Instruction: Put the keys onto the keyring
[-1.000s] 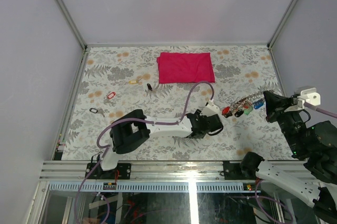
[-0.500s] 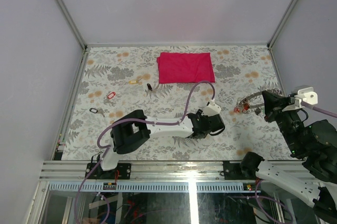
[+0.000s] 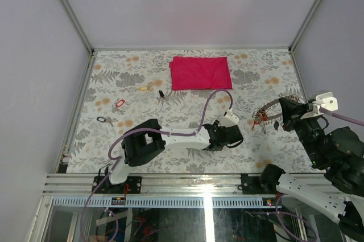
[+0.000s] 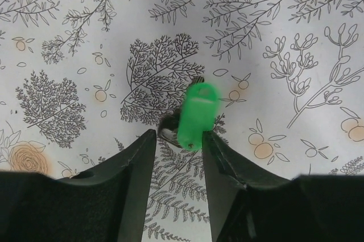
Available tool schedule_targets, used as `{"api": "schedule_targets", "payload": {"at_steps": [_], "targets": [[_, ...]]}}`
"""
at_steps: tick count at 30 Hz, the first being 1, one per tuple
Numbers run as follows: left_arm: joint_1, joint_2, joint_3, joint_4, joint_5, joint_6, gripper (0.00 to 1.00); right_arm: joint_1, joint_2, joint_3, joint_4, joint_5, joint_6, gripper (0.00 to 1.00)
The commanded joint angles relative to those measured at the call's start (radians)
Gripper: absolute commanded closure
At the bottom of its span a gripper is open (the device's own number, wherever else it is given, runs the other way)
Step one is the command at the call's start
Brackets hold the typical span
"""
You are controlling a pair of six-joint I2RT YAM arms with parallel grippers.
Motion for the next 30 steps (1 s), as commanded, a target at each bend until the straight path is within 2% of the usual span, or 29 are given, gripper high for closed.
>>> {"api": "schedule_targets", "payload": {"at_steps": [1,13,25,30], "targets": [[-0.006,0.020,0.001,0.034,-0.009,-0.020,0.61,0.000,0.016,0.011,0.073,-0.006,0.000,1.00],[-0.008,0.018,-0.033,0.046,-0.004,-0.030,0.73,0.000,0.023,0.013,0.072,-0.011,0.007,1.00],[-0.008,-0.112,-0.074,0.062,-0.090,-0.033,0.65,0.000,0.033,0.010,0.076,-0.020,0.008,1.00],[-0.008,-0.106,-0.072,0.062,-0.071,-0.043,0.65,0.000,0.027,0.004,0.077,-0.020,0.008,1.00]]}}
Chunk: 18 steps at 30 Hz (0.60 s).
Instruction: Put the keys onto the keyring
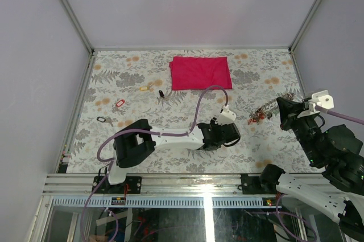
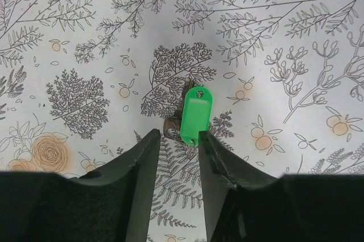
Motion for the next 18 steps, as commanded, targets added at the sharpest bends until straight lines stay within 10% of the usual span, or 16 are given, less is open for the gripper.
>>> {"api": "schedule_targets", "payload": {"at_steps": [1,18], "targets": [[-0.006,-0.016,-0.004,0.023,-0.025,-0.030,0.66,0.001,0.006,0.004,0.077,-0.010,0.001,1.00],[0.024,-0.061,0.015,-0.143,-0.062,-0.529,0.64,0.001,0.009,-0.010,0.078,-0.025,0.002,1.00]]}}
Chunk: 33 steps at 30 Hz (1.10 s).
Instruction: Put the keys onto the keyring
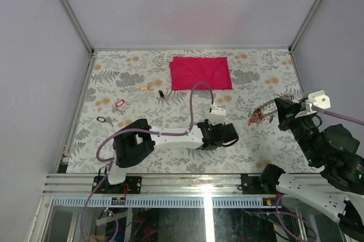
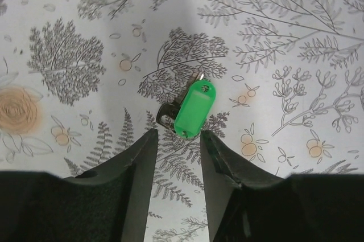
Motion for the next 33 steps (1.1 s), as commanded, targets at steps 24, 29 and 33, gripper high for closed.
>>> {"api": "schedule_targets", "payload": {"at_steps": [24,29,33], "targets": [[0.123,-0.009,-0.047,-0.009,0.225,-0.515,0.63,0.000,-0.001,-0.024,0.089,-0.024,0.007,1.00],[0.123,0.009,-0.049,-0.001,0.255,-0.515,0.64,0.000,-0.005,-0.025,0.084,-0.019,0.007,1.00],[0.122,0.005,-0.061,0.001,0.261,-0.513,0.64,0.001,-0.009,-0.027,0.082,-0.018,0.010,1.00]]}}
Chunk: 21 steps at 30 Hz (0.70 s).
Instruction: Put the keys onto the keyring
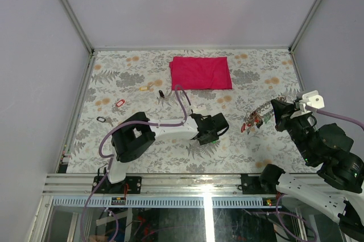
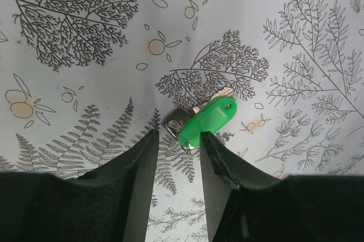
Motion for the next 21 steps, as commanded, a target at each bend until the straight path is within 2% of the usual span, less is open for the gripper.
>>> {"api": "schedule_targets", "payload": {"at_steps": [1,8,16,21], "targets": [[-0.002,0.002,-0.009,0.031,0.009,-0.017,0.64,0.001,-0.009,0.004,0.080,0.001,0.003,1.00],[-0.003,0.008,-0.010,0.042,0.021,-0.011,0.69,0.001,-0.009,0.000,0.085,0.002,0.004,1.00],[-0.002,0.008,-0.015,0.048,0.029,-0.002,0.82,0.000,-0.007,0.000,0.086,0.001,0.004,1.00],[-0.002,0.001,-0.017,0.050,0.026,0.007,0.97,0.001,-0.004,-0.003,0.090,0.000,0.006,1.00]]}}
